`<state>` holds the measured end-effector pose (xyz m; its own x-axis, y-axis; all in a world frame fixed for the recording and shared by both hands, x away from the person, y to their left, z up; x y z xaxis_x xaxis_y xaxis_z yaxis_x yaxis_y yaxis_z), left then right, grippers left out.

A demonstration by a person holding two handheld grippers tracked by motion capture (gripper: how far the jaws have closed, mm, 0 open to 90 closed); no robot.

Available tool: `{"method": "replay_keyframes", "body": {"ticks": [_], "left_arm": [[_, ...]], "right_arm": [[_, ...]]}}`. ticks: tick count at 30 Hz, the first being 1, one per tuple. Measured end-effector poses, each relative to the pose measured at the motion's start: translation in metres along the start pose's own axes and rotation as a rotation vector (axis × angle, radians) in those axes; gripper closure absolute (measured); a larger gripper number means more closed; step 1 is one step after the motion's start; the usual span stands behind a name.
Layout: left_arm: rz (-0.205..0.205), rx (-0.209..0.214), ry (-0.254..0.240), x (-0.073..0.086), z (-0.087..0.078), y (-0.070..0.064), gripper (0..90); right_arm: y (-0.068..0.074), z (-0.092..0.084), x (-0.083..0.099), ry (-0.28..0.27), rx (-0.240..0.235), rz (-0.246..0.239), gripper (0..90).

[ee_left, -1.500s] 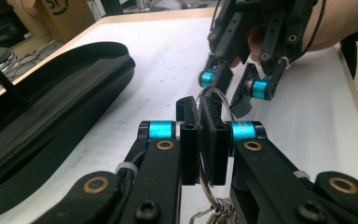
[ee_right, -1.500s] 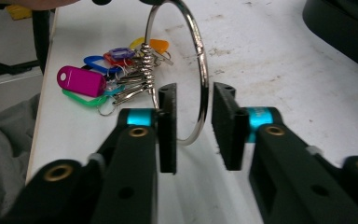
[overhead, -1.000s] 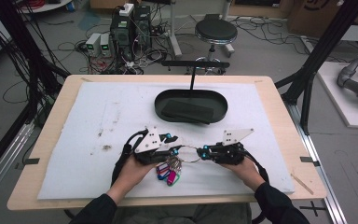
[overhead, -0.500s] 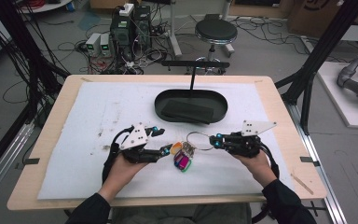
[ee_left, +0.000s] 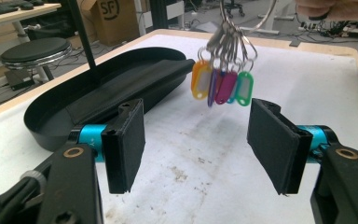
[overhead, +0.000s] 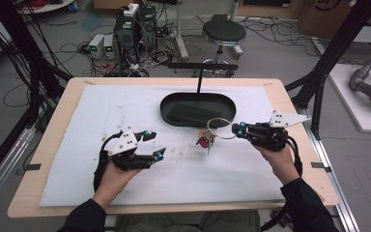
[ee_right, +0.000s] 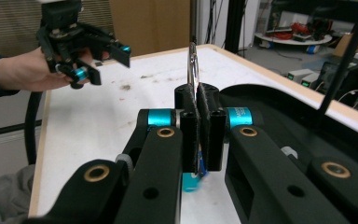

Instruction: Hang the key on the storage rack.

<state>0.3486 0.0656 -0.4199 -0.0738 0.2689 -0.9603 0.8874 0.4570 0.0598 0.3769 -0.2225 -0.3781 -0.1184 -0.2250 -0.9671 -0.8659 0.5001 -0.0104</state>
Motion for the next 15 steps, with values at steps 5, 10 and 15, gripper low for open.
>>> {"method": "replay_keyframes", "body": {"ticks": [5,10,15], "left_arm": [[-0.006,-0.010,-0.005,0.003,-0.008,0.000,35.9],[-0.009,-0.027,-0.014,0.005,-0.013,0.004,34.7],[-0.009,-0.050,-0.028,0.005,-0.020,0.009,34.1]], "right_arm": [[-0.010,-0.006,-0.013,-0.009,0.022,-0.012,88.7],[-0.019,-0.012,-0.027,-0.025,0.044,-0.022,88.7],[-0.031,-0.016,-0.039,-0.039,0.074,-0.027,88.7]]}}
Point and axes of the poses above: each handheld gripper's, and its own axes: z roughly forward along the jaws, x roughly out of its underside, y roughly to its left, the point moved 9 cm from there along z, roughly forward along the jaws, and after that the axes turned 6 degrees about x, right-handed, at the moved point
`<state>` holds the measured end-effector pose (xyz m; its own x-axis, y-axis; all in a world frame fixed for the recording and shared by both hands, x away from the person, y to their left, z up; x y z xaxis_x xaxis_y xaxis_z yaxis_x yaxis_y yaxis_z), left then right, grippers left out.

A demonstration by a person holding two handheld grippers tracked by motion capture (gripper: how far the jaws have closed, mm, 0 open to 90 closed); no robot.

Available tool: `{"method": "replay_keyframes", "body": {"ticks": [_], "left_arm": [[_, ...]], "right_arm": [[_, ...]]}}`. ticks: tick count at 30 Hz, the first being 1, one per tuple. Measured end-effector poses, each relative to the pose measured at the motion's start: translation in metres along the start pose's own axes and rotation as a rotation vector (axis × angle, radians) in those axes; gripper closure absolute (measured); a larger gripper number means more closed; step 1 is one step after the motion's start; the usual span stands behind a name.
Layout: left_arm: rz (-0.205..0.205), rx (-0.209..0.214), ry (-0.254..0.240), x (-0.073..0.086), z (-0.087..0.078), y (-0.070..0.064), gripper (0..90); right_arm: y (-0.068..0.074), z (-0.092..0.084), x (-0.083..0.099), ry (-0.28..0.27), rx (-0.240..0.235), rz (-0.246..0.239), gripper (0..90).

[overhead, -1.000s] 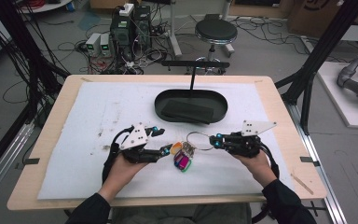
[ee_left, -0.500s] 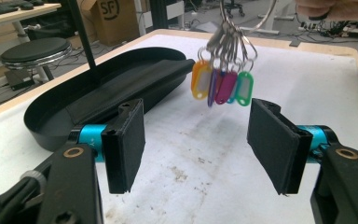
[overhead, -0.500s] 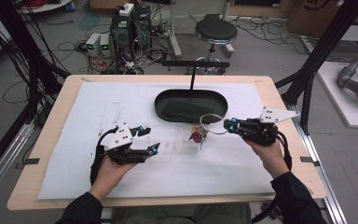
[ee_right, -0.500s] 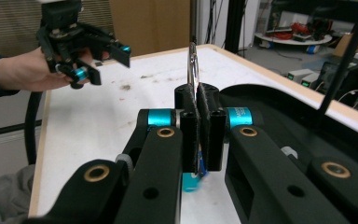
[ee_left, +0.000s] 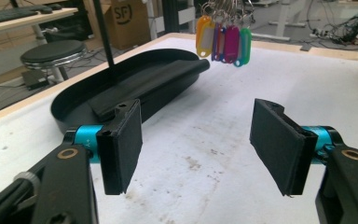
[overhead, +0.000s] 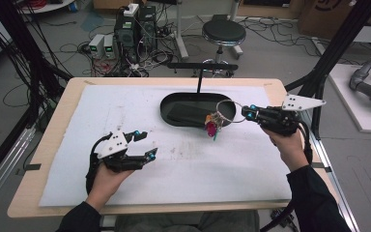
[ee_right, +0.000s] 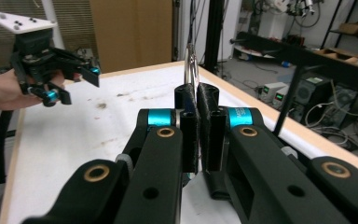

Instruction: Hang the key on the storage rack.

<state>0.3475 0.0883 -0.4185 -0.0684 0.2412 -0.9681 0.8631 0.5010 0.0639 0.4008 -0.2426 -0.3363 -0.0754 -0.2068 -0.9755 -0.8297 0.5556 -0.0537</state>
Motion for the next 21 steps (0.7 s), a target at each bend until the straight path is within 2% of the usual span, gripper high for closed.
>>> {"method": "replay_keyframes", "body": {"ticks": [6,14,21], "left_arm": [[0.000,-0.016,-0.015,-0.001,-0.006,0.004,33.7],[0.000,-0.029,-0.022,-0.001,-0.009,0.007,32.7],[0.004,-0.033,-0.019,0.000,-0.009,0.009,32.3]], "right_arm": [[-0.016,0.000,-0.013,-0.019,0.034,-0.007,88.7],[-0.038,0.008,-0.024,-0.006,0.087,-0.006,88.6],[-0.055,0.017,-0.025,0.014,0.120,0.008,88.6]]}}
Point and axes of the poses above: each handheld gripper's, and its own axes: z roughly forward along the jaws, x roughly out of its underside, y roughly to its left, the point moved 9 cm from there along z, roughly forward along the jaws, and after that the axes turned 6 degrees about x, right-handed, at the moved point
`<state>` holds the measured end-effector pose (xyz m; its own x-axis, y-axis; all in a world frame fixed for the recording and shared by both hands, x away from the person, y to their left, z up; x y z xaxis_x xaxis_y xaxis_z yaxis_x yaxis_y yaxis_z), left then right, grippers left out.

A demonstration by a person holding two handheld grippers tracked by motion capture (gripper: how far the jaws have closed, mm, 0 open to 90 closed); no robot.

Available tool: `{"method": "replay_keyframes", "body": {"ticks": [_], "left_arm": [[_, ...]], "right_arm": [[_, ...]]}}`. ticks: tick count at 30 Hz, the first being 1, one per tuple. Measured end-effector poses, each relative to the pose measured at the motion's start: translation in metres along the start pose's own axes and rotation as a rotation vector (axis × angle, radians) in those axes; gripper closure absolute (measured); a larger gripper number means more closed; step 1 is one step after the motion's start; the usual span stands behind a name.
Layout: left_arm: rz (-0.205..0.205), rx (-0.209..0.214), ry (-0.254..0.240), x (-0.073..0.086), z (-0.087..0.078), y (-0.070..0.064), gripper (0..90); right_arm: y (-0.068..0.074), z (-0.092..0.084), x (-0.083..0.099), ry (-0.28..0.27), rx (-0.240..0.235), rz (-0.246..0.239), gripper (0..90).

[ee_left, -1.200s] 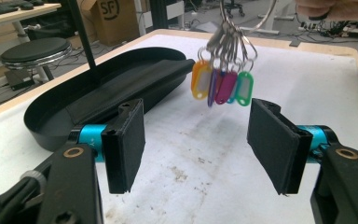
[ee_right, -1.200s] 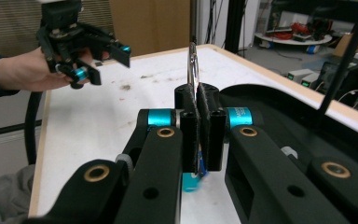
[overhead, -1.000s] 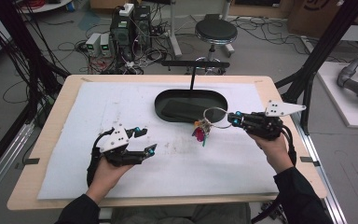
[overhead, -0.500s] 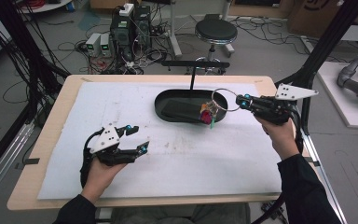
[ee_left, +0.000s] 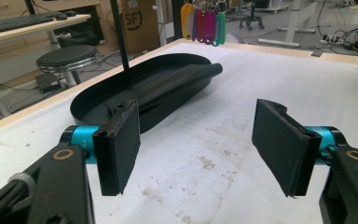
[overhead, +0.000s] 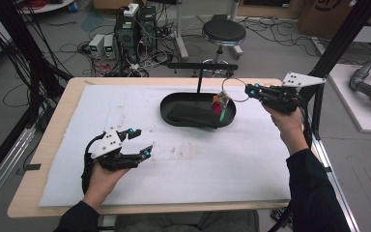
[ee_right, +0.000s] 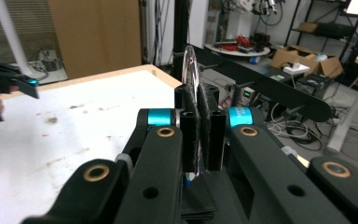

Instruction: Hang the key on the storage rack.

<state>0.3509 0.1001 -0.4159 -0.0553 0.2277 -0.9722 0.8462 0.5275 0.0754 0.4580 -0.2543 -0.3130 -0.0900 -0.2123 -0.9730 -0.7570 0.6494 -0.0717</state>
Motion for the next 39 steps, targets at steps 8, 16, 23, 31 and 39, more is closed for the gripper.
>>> {"method": "replay_keyframes", "body": {"ticks": [8,16,23,31,39], "left_arm": [[0.006,0.000,0.004,0.001,0.001,-0.001,31.9],[0.001,0.004,0.007,0.004,0.001,-0.001,31.7],[0.001,0.006,0.010,0.004,0.001,-0.002,31.7],[0.003,0.013,0.018,0.006,0.003,-0.005,31.7],[-0.001,0.009,0.013,0.007,0.001,-0.004,31.7]], "right_arm": [[-0.018,0.017,0.007,0.034,0.048,0.025,88.5],[-0.032,0.030,0.014,0.066,0.084,0.043,88.5],[-0.040,0.039,0.019,0.090,0.111,0.056,88.5],[-0.048,0.052,0.024,0.106,0.159,0.070,88.7],[-0.053,0.059,0.016,0.096,0.195,0.070,88.7]]}}
Point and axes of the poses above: each handheld gripper's, and its own axes: z roughly forward along the jaws, x roughly out of its underside, y roughly to its left, the point moved 9 cm from there along z, roughly forward along the jaws, and after that the axes turned 6 degrees about x, right-handed, at the moved point
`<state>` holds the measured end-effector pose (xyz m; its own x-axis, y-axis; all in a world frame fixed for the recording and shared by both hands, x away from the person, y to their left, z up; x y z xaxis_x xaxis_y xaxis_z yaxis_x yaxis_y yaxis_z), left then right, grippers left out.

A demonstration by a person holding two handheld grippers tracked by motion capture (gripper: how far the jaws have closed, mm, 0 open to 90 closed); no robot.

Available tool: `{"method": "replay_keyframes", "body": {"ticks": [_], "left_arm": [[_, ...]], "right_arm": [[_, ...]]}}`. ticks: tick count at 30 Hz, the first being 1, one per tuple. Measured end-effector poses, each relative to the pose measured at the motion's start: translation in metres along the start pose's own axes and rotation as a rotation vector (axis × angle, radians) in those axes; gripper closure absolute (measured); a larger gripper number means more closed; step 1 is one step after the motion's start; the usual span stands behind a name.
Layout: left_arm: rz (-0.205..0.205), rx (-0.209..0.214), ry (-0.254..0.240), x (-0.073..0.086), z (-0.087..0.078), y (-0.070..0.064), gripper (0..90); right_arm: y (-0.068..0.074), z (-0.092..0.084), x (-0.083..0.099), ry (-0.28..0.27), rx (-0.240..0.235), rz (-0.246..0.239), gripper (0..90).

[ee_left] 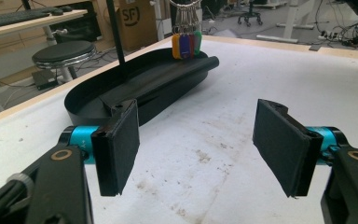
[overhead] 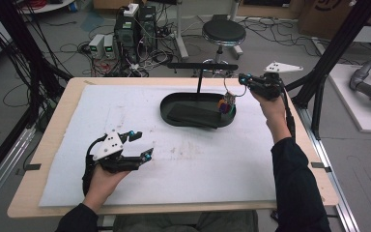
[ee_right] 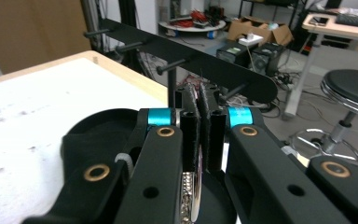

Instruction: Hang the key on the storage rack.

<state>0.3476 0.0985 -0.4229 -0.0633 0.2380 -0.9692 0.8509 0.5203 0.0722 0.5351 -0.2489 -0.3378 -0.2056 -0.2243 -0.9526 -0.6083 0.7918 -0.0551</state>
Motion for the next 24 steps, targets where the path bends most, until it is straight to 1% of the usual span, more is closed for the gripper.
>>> {"method": "replay_keyframes", "body": {"ticks": [2,4,12,16,24], "left_arm": [[0.000,-0.003,-0.003,0.000,0.000,0.000,31.7],[-0.001,-0.004,-0.003,0.000,-0.001,0.000,31.7],[0.000,-0.004,-0.002,0.000,-0.002,0.000,31.7],[0.000,-0.005,-0.002,0.001,-0.002,0.001,31.7],[-0.003,-0.003,-0.004,0.001,-0.003,0.000,31.7]], "right_arm": [[-0.002,0.002,0.001,0.001,0.003,0.005,88.7],[-0.003,0.005,0.002,-0.006,0.009,0.021,88.7],[-0.012,0.013,0.006,-0.006,0.039,0.040,88.7],[-0.015,0.016,0.007,-0.009,0.044,0.053,88.7],[-0.017,0.019,0.009,-0.013,0.054,0.055,88.6]]}}
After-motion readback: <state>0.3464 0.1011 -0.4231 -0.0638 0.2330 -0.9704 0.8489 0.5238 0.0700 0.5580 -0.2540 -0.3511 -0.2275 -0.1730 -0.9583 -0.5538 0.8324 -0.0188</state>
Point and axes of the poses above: each handheld gripper's, and its own axes: z roughly forward along the jaws, x roughly out of its underside, y roughly to its left, the point moved 9 cm from there along z, roughly forward along the jaws, and after that the axes turned 6 degrees about x, right-handed, at the moved point
